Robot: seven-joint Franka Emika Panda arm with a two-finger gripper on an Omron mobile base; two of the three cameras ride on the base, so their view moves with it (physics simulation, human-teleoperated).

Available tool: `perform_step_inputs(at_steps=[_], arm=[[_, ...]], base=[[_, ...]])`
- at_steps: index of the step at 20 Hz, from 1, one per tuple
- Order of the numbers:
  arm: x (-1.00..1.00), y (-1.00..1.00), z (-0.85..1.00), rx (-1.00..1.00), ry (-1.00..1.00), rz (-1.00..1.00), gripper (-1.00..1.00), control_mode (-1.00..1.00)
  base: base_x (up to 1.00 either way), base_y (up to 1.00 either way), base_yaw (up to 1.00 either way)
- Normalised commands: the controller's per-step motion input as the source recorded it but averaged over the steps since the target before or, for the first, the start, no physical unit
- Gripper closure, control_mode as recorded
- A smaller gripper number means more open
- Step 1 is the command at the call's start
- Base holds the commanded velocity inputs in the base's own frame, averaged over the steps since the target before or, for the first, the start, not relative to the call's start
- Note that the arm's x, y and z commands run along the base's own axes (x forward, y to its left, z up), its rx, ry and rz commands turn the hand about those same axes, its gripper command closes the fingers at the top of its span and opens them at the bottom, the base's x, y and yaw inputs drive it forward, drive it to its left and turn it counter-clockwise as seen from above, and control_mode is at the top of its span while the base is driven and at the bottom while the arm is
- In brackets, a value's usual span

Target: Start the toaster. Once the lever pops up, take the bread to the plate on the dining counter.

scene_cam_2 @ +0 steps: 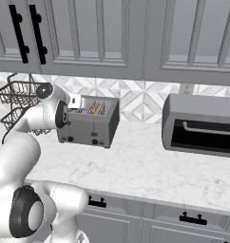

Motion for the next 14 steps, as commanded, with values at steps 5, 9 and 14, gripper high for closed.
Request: perform_step_inputs(at_steps=[5,9,14], arm=[[0.00,0.00,0.00,0.00,0.00,0.00,-1.00,-1.00],[0.00,0.00,0.00,0.00,0.00,0.00,-1.00,-1.00],[0.00,0.00,0.00,0.00,0.00,0.00,-1.00,-1.00]], base=[[0.00,0.00,0.00],[0.00,0.00,0.00],[0.00,0.00,0.00]])
